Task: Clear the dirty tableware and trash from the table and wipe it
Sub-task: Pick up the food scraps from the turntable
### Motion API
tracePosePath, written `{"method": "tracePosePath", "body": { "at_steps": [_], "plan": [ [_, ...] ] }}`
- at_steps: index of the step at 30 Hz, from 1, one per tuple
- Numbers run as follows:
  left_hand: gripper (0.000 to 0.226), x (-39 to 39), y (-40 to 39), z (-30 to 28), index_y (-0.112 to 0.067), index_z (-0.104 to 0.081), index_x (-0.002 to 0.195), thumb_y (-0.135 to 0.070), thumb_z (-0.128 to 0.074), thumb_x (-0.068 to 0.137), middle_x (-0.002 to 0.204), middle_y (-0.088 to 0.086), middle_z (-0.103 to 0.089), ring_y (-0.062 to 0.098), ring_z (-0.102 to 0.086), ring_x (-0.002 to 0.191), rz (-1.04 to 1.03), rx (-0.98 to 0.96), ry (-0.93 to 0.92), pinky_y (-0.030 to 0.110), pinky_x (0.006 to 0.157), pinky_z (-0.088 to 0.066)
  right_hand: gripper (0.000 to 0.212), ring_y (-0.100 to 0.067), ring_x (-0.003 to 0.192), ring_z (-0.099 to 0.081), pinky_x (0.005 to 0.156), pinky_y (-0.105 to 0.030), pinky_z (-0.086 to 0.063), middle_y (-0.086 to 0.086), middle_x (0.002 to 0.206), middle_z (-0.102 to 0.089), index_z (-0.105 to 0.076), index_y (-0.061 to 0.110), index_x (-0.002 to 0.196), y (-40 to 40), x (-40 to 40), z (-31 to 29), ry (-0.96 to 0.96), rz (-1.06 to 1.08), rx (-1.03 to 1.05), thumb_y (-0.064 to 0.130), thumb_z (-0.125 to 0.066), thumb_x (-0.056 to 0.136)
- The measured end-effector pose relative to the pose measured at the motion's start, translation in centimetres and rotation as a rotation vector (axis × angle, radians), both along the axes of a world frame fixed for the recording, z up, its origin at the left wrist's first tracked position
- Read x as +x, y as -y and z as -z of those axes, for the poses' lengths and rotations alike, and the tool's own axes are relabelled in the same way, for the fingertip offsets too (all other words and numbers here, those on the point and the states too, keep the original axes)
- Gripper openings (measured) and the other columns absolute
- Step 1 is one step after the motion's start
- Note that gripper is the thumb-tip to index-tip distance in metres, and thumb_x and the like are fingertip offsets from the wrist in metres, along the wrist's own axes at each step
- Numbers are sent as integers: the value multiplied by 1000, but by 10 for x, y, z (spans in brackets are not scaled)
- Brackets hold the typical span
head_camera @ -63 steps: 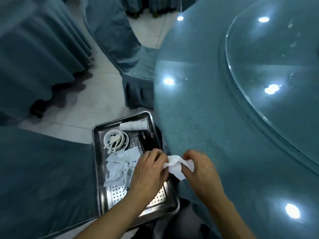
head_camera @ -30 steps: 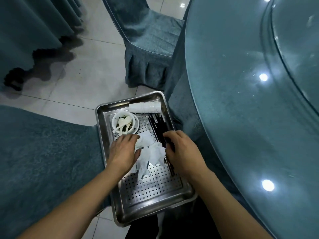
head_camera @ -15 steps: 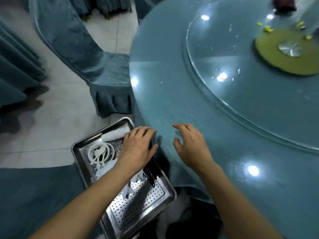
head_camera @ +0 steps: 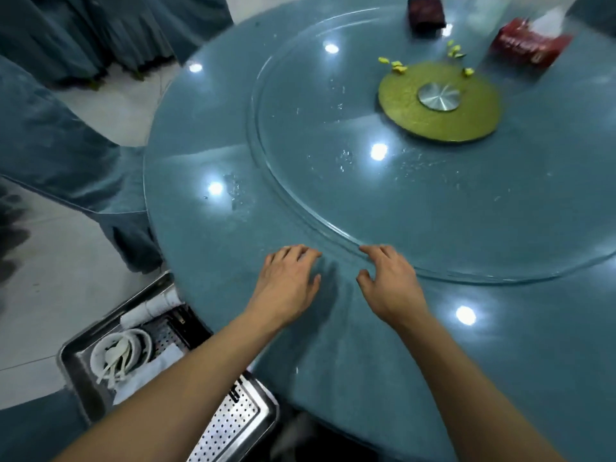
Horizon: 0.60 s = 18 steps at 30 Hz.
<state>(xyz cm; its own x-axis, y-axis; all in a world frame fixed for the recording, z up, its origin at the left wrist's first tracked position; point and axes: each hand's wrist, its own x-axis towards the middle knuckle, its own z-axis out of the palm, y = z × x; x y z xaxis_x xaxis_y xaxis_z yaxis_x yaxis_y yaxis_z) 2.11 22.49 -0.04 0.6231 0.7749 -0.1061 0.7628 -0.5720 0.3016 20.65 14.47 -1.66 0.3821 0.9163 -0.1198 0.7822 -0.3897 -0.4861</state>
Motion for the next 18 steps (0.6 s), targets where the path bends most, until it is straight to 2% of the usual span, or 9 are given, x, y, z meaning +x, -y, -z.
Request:
{"method": "tracePosePath", "body": {
  "at_steps": [3,5,8,11,15,18],
  "plan": [
    [50,44,2,6,-26,-41,150,-32,-49,101,152,-1,-44,24,-39,140,34,-14,-35,38,112,-30,51,-31,122,-51,105,-42,-37,-5,138,-54,-51,21,141,11,44,9,55,47,-76,25,-58,91],
    [56,71,1,11,-26,-33,155,-30,-47,101,159,2,-35,25,-33,145,54,-44,-79,40,116,-29,59,-31,132,-46,109,-43,-35,-6,150,-45,-42,22,148,19,68,17,125,62,-153,28,-56,92],
    [60,100,-4,21,-25,-23,158,-30,-45,102,165,10,-22,29,-24,150,72,-83,-175,43,120,-26,73,-24,150,-24,120,-43,-22,-1,166,-18,-17,25,159,30,83,28,195,29,-368,39,-50,96],
    [65,115,-10,33,-24,-16,160,-31,-45,102,167,14,-13,31,-17,153,45,-126,-245,46,122,-23,85,-19,154,-7,123,-51,-8,3,168,-3,0,25,160,38,81,37,183,11,-406,43,-52,95],
    [71,117,-6,48,-22,-10,162,-34,-43,101,170,6,-6,31,-11,155,21,-155,-347,47,121,-20,82,-13,155,-2,121,-59,-1,8,168,1,2,29,160,44,88,41,167,15,-373,35,-49,97],
    [78,117,3,53,-22,-5,162,-40,-45,98,170,4,-4,33,-10,155,77,-90,-414,46,122,-19,80,-9,154,-2,121,-60,1,11,168,2,1,31,160,51,97,42,154,16,-368,37,-49,98]
  ]
}}
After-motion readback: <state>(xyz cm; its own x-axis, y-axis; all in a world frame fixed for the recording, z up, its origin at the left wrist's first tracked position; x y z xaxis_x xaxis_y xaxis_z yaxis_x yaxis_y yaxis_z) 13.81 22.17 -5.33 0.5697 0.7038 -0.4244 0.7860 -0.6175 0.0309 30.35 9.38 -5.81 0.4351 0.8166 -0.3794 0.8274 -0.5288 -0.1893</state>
